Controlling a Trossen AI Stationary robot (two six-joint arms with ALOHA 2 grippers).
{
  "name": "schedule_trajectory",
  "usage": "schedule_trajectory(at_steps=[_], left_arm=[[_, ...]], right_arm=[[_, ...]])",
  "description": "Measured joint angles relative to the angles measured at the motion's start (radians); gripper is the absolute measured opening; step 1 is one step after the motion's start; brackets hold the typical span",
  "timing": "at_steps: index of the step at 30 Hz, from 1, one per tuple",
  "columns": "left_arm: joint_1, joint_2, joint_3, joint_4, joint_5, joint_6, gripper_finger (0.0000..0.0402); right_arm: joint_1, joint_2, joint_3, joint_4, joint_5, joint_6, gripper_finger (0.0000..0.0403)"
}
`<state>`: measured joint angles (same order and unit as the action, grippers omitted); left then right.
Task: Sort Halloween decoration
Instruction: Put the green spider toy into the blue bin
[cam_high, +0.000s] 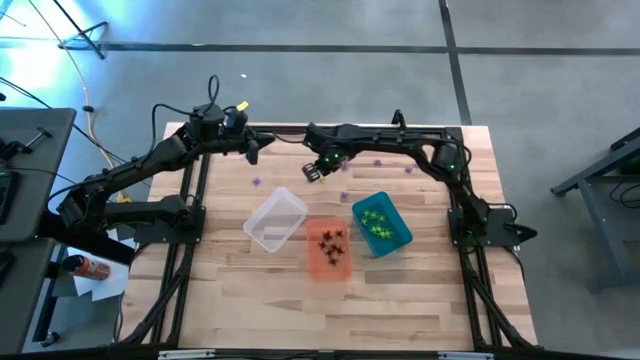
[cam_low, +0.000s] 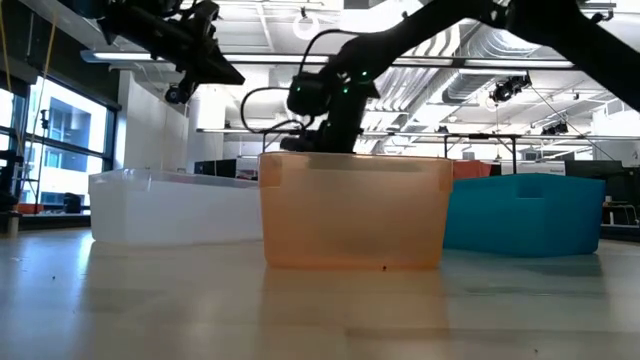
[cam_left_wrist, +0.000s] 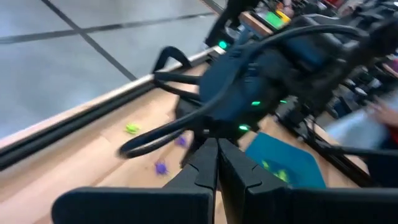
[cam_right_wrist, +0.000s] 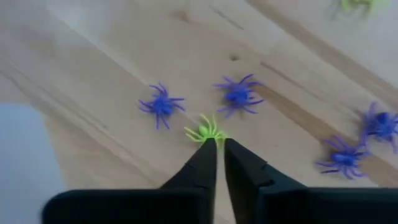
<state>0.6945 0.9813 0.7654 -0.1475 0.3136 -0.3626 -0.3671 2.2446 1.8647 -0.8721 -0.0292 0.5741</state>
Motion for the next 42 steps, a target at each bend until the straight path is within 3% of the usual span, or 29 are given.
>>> schedule_trajectory(at_steps=[7,11,27,42], left_arm=[[0.012,-0.001,0.000,-0.024,0.094,0.051,0.0000],[0.040,-0.002,0.000,-0.026,0.130,0.059,0.0000],[0.120,-0.003,0.000,-0.078,0.167,0.082,0.0000],[0.124,-0.003,0.000,-0.081,0.185,0.105,0.0000]], right_arm=[[0.002,0.055,0.009,0.009,0.000,0.098,0.0127],[0.002,0.067,0.009,0.024,0.037,0.206,0.0162],[0.035,0.069,-0.002,0.037,0.074,0.367,0.0124],[0.037,0.059,-0.077,0.060,0.068,0.368,0.0123]])
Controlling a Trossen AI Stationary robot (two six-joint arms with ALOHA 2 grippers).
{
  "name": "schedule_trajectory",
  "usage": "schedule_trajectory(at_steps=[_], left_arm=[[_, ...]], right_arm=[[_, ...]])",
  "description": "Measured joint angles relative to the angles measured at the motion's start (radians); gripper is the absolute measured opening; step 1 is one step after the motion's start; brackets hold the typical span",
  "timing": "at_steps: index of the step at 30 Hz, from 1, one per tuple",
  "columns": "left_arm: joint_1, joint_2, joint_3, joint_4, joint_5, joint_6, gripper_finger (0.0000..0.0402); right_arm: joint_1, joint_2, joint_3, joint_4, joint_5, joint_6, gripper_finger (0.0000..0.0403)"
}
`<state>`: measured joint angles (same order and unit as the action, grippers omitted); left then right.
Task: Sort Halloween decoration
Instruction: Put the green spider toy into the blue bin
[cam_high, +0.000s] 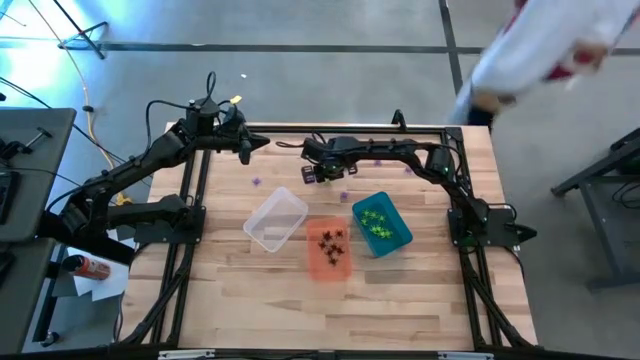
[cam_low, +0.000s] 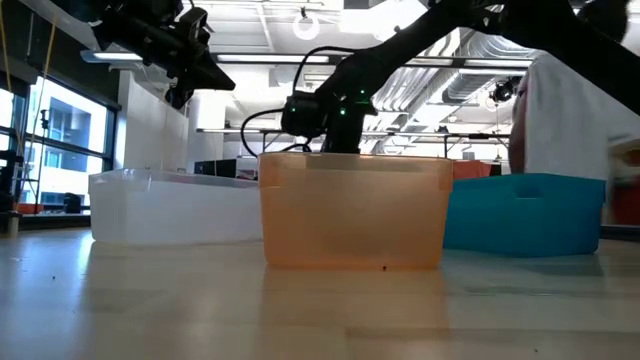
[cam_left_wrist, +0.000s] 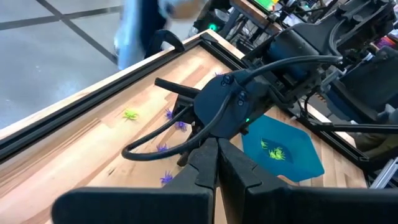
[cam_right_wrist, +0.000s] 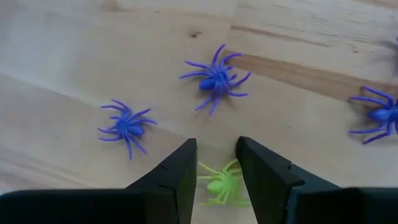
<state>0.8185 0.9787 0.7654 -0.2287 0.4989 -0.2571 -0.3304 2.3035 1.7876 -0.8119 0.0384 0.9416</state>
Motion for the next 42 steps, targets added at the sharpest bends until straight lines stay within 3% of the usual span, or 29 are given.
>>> schedule_trajectory(at_steps=[5,12,18,24,29,35,42], left_arm=[[0.000,0.000,0.000,0.000,-0.003,0.000,0.0000],[0.000,0.000,0.000,0.000,-0.003,-0.001,0.0000],[0.000,0.000,0.000,0.000,-0.004,-0.003,0.0000],[0.000,0.000,0.000,0.001,-0.006,-0.020,0.0000],[0.000,0.000,0.000,0.000,-0.009,-0.022,0.0000],[0.000,0.000,0.000,0.001,-0.009,-0.052,0.0000],[0.000,0.000,0.000,0.001,-0.015,-0.055,0.0000]], right_arm=[[0.004,0.000,-0.013,0.006,0.018,-0.018,0.0112],[0.001,0.003,-0.015,-0.011,0.031,-0.110,0.0010],[0.000,0.006,0.050,-0.075,0.042,-0.229,0.0002],[-0.003,-0.057,0.075,-0.143,0.032,-0.368,0.0013],[-0.019,-0.048,0.070,-0.147,-0.102,-0.397,0.0024],[-0.011,-0.051,0.073,-0.086,-0.128,-0.401,0.0095],[0.035,-0.033,0.073,-0.080,-0.088,-0.641,0.0174]])
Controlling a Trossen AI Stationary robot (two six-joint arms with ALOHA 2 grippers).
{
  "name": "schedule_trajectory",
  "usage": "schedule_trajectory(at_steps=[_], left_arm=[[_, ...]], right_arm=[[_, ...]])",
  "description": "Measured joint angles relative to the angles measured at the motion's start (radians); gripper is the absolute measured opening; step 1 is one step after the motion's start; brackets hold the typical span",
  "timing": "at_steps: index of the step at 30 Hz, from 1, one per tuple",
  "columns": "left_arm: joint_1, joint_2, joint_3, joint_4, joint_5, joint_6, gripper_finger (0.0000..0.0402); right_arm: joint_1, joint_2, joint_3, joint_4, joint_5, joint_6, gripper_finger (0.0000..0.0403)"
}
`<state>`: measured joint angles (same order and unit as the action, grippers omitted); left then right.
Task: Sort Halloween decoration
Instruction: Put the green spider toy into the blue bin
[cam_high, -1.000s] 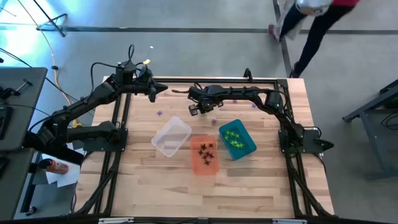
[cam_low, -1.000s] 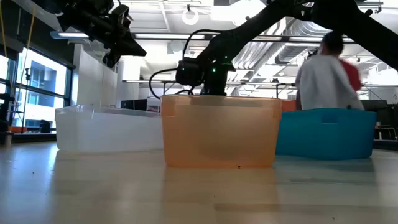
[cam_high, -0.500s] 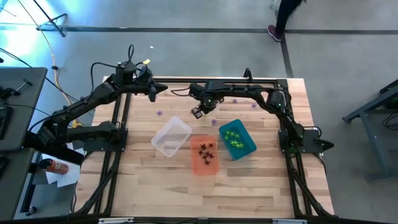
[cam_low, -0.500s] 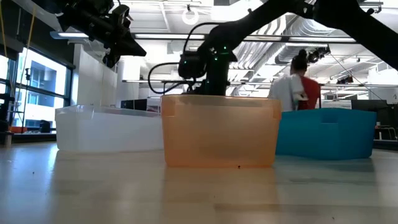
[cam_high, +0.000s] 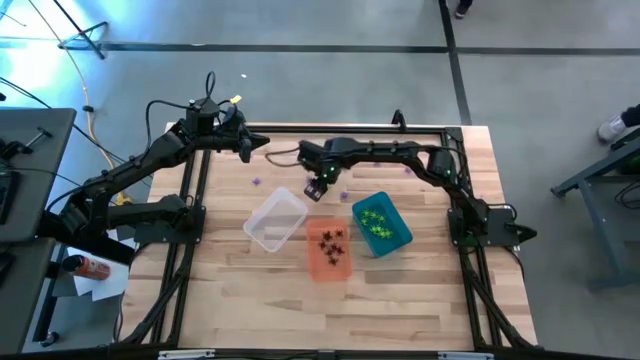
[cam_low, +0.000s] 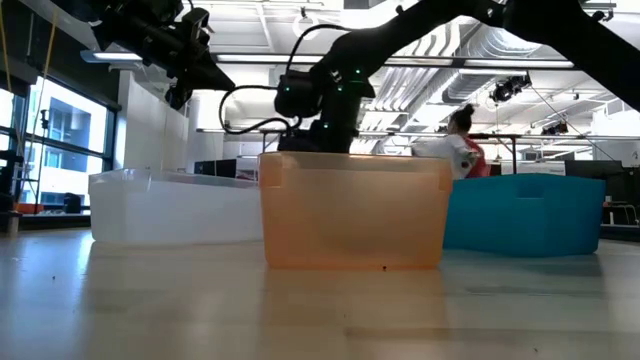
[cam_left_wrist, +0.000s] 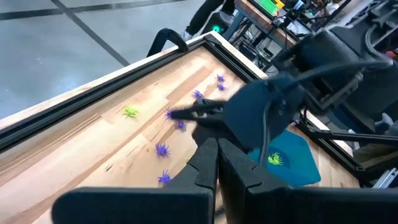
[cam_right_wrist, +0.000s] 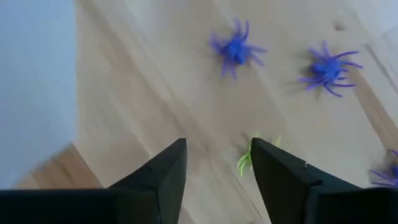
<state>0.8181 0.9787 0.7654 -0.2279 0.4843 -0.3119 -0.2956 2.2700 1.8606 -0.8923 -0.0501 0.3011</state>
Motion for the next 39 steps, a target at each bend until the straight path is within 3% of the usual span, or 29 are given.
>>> schedule_trajectory(at_steps=[8,16,21,26,32,39], left_arm=[[0.000,0.000,0.000,0.000,-0.001,-0.031,0.0000],[-0.001,0.001,0.000,0.000,-0.002,-0.079,0.0000],[-0.001,0.006,0.000,0.002,-0.019,-0.101,0.0000],[-0.002,0.007,0.000,0.001,-0.072,-0.106,0.0000],[-0.002,0.007,0.000,0.000,-0.084,-0.106,0.0000],[-0.003,0.007,0.000,0.000,-0.084,-0.106,0.0000]], right_arm=[[-0.001,0.028,0.000,0.007,0.070,-0.064,0.0175],[-0.001,0.065,0.003,-0.001,0.054,-0.084,0.0148],[0.002,0.067,0.005,-0.005,0.076,-0.112,0.0110],[0.003,0.068,0.005,-0.046,0.096,-0.175,0.0014],[0.002,0.041,-0.002,-0.096,0.130,-0.231,0.0003],[-0.008,-0.076,-0.002,-0.078,0.124,-0.242,0.0001]])
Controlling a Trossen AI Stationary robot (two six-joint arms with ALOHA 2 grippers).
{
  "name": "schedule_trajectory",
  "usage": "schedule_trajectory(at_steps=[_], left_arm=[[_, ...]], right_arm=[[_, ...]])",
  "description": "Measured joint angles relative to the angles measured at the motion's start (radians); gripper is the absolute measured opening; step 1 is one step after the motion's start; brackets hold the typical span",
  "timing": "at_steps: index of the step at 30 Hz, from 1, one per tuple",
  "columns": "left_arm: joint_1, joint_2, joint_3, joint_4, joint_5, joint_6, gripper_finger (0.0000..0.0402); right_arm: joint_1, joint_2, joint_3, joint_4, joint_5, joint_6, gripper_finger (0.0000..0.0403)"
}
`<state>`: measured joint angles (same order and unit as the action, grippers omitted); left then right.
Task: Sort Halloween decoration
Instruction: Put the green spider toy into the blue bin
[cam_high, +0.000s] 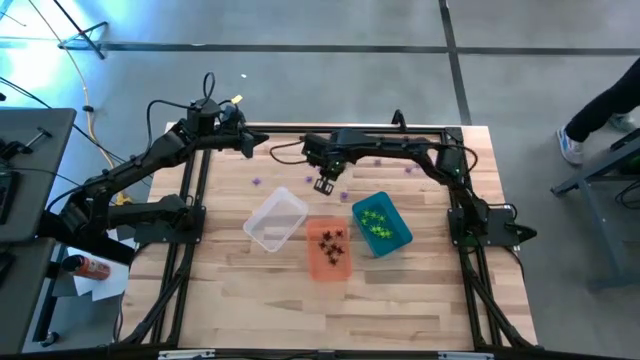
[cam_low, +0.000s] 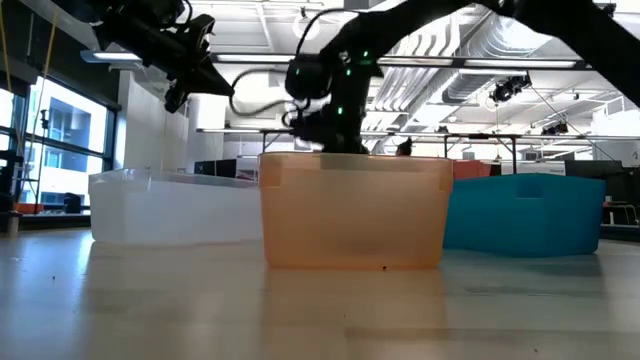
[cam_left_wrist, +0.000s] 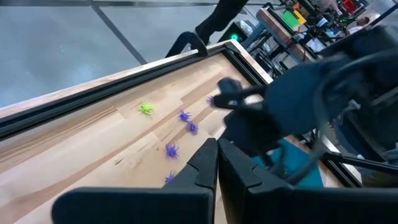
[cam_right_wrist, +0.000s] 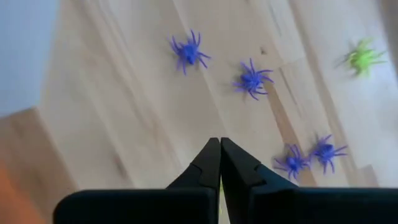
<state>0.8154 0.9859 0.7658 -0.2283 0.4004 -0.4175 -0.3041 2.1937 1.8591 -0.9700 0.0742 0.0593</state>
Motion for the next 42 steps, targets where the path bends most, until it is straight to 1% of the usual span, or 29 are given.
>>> schedule_trajectory(at_steps=[4,6,8,10,13,15,19,21,24,26,28,34,38,42], left_arm=[[0.000,0.000,0.000,-0.001,-0.001,0.000,0.0000],[0.000,0.000,0.000,-0.001,-0.001,0.000,0.0000],[0.000,0.000,0.000,-0.001,-0.008,0.001,0.0000],[0.000,0.000,0.000,-0.001,-0.020,0.013,0.0000],[0.000,0.000,0.000,0.008,-0.021,0.060,0.0000],[0.000,0.000,0.000,0.032,-0.021,0.071,0.0000],[-0.012,0.000,0.000,0.147,-0.021,0.071,0.0000],[-0.042,0.000,0.000,0.216,-0.021,0.071,0.0000],[-0.125,0.001,0.000,0.307,-0.018,0.091,0.0000],[-0.193,0.009,0.000,0.353,-0.020,0.112,0.0000],[-0.260,0.022,0.000,0.391,-0.034,0.114,0.0000],[-0.427,0.089,0.000,0.513,-0.045,0.114,0.0000],[-0.483,0.132,0.000,0.569,-0.044,0.116,0.0000],[-0.492,0.150,0.000,0.594,-0.047,0.116,0.0000]], right_arm=[[-0.004,-0.078,-0.005,-0.007,-0.015,0.008,0.0000],[-0.004,-0.143,-0.050,0.016,-0.015,-0.006,0.0000],[-0.004,-0.219,-0.141,0.052,-0.022,-0.013,0.0000],[-0.004,-0.320,-0.274,0.106,-0.045,0.006,0.0000],[-0.004,-0.512,-0.501,0.234,-0.125,0.073,0.0000],[0.005,-0.645,-0.646,0.346,-0.181,0.112,0.0000],[0.049,-0.903,-0.885,0.702,-0.231,0.214,0.0000],[0.072,-1.003,-0.984,0.907,-0.230,0.229,0.0000],[0.099,-1.107,-1.094,1.186,-0.228,0.229,0.0000],[0.109,-1.150,-1.142,1.311,-0.229,0.229,0.0000],[0.114,-1.173,-1.170,1.379,-0.229,0.229,0.0000],[0.116,-1.176,-1.176,1.399,-0.228,0.227,0.0000],[0.114,-1.175,-1.176,1.394,-0.248,0.221,0.0000],[0.114,-1.174,-1.176,1.384,-0.249,0.221,0.0000]])
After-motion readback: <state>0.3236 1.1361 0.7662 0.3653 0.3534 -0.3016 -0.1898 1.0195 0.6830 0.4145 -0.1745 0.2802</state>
